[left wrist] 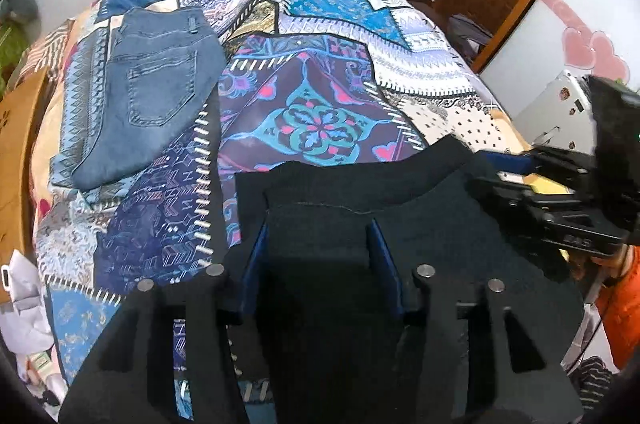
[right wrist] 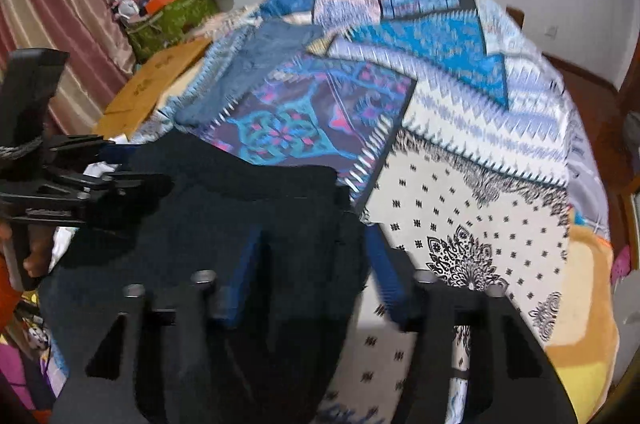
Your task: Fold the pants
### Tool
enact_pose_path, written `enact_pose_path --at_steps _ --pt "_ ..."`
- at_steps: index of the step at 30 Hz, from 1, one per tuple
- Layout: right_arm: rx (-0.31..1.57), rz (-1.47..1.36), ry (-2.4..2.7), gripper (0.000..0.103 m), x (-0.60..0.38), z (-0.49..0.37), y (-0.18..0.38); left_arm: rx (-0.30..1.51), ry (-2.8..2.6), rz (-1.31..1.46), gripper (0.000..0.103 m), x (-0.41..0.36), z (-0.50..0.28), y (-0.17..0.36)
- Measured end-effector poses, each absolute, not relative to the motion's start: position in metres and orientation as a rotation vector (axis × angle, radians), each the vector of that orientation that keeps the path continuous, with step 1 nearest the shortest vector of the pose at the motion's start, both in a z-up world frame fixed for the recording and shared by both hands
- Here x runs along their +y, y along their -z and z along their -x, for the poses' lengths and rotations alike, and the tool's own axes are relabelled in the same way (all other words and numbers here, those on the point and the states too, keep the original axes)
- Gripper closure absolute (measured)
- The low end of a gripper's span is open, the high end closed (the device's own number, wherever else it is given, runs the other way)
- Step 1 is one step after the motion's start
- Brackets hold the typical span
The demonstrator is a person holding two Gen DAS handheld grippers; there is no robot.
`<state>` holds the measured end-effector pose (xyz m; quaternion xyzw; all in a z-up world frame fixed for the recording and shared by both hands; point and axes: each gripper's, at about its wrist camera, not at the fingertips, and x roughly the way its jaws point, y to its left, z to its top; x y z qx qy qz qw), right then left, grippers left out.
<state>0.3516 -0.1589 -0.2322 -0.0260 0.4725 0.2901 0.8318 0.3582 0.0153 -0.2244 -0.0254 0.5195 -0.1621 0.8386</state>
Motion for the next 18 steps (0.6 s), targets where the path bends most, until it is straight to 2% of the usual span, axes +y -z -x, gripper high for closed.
enact_pose_path --at_steps 6,13,18 --pt "0.948 0.086 -0.641 0.07 -0.161 -0.346 0.235 1.052 0.356 0.006 0.058 0.015 -0.352 0.225" --pt "0.949 0.1 -0.593 0.071 -0.158 -0.347 0.237 1.008 0.281 -0.078 0.056 0.006 -0.358 0.221" --pt "0.927 0.098 -0.532 0.07 -0.159 -0.339 0.214 0.93 0.222 0.005 0.056 0.026 -0.349 0.18"
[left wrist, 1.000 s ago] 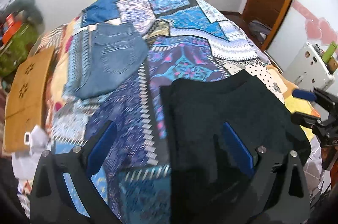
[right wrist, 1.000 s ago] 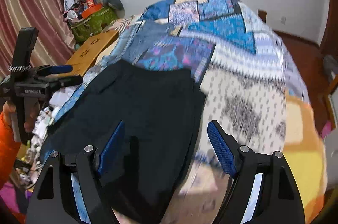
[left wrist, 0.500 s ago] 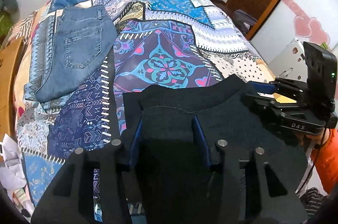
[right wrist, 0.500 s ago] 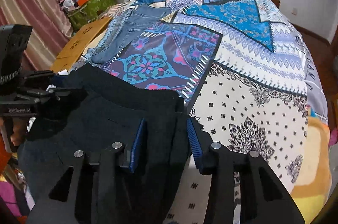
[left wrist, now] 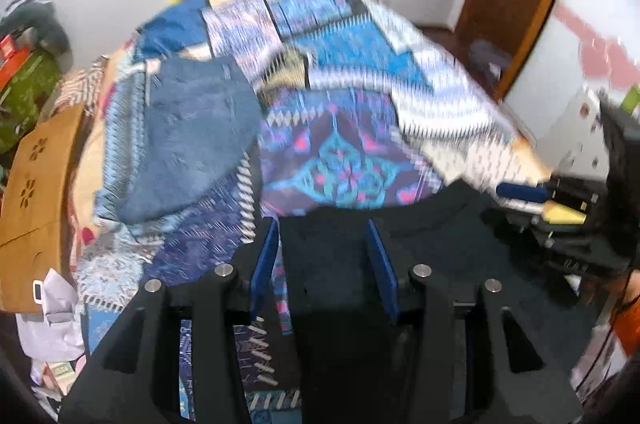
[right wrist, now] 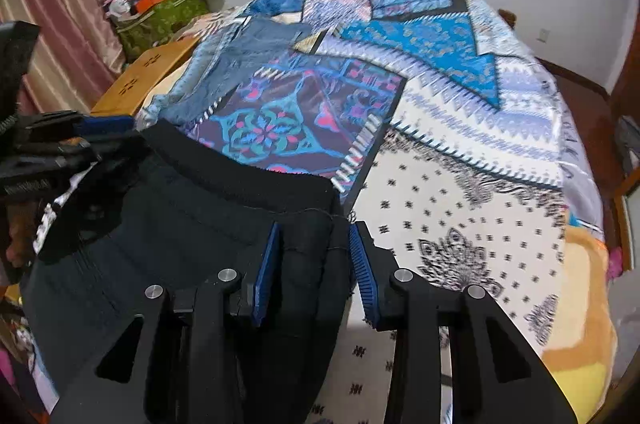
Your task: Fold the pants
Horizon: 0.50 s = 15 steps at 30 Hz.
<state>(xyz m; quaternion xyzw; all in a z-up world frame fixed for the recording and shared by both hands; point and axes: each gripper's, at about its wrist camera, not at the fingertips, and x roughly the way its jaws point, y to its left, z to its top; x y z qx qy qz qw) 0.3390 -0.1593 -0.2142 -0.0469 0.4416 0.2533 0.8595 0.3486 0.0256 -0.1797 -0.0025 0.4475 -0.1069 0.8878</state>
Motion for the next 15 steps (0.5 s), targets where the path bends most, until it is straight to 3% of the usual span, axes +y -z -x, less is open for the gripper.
enact_pose_path --at_steps 7,15 --pt "0.842 0.1 -0.627 0.044 -0.143 -0.3 0.175 0.923 0.266 -0.038 0.053 0.017 -0.312 0.158" --pt "0.972 0.243 -0.704 0.039 -0.111 -0.264 0.22 1.065 0.285 -0.149 0.037 0.004 -0.267 0.223"
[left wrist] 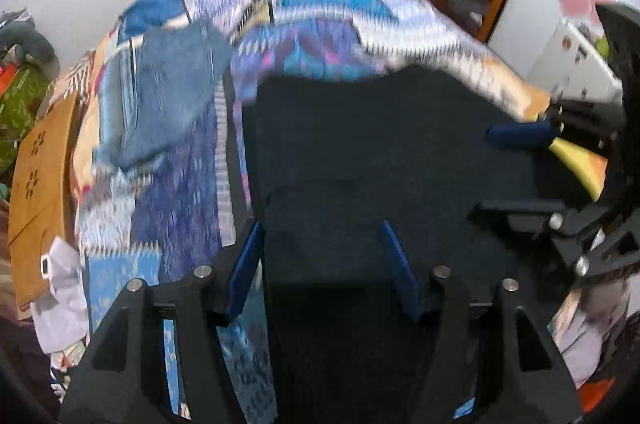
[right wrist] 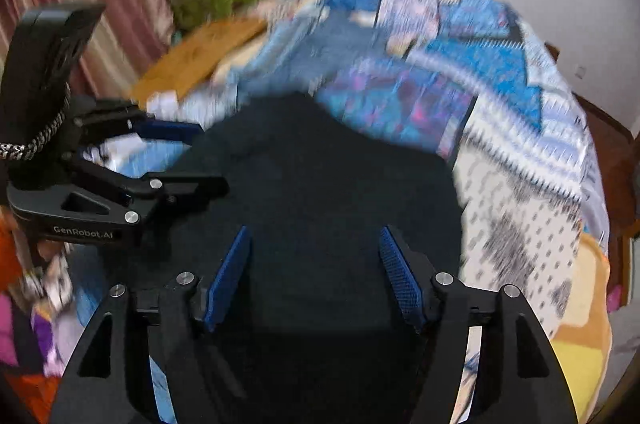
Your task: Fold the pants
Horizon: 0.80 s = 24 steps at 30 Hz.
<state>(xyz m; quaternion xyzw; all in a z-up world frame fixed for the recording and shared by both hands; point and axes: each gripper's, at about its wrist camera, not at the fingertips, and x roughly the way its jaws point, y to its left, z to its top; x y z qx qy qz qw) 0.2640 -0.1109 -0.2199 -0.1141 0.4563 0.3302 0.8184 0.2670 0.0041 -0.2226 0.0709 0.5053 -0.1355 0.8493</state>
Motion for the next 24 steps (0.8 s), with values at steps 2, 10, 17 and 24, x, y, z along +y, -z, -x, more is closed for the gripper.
enact_pose_path --at_steps 2,10,17,24 --pt "0.942 0.259 -0.696 0.039 -0.115 -0.255 0.223 1.05 0.276 -0.125 0.033 0.015 -0.253 0.225" --pt "0.933 0.175 -0.631 0.039 -0.149 -0.233 0.223 1.011 0.266 -0.016 0.031 0.047 -0.215 0.218" --pt "0.923 0.057 -0.563 0.039 -0.182 -0.215 0.221 0.972 0.151 -0.035 0.031 0.068 -0.185 0.217" --pt "0.948 -0.102 -0.535 0.039 -0.211 -0.21 0.225 1.031 0.016 -0.023 0.039 0.098 -0.183 0.232"
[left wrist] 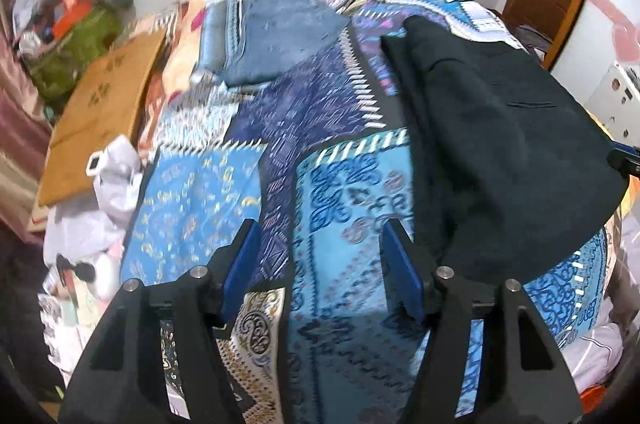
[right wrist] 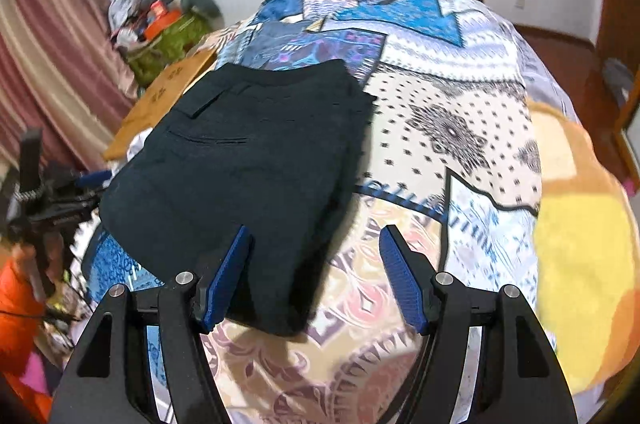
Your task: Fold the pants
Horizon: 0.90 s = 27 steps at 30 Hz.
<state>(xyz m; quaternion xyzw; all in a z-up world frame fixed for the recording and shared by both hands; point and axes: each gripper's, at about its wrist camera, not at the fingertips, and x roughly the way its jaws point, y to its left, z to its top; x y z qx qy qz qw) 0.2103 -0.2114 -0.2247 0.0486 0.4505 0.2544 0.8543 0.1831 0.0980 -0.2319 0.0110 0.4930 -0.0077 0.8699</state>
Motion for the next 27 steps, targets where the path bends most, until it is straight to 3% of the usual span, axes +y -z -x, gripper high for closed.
enact_pose_path --at_steps 4,6,8,10,13,27 --pt "0.932 -0.085 -0.508 0.039 -0.211 -0.211 0.215 0.977 0.012 -0.01 0.039 0.101 -0.191 0.214" --pt "0.918 -0.086 -0.502 0.039 -0.211 -0.215 0.208 0.944 0.035 0.007 0.034 0.097 -0.198 0.199" --pt "0.911 -0.094 -0.508 0.039 -0.211 -0.22 0.205 0.914 0.066 0.027 0.02 0.089 -0.21 0.187" --pt "0.911 -0.096 -0.512 0.035 -0.209 -0.229 0.202 0.897 0.098 0.037 0.018 0.081 -0.22 0.18" --pt "0.908 -0.101 -0.52 0.027 -0.206 -0.24 0.2 0.908 0.161 0.057 0.017 0.066 -0.241 0.177" --pt "1.058 -0.157 -0.594 0.026 -0.199 -0.285 0.244 1.154 0.284 0.123 0.012 0.038 -0.312 0.234"
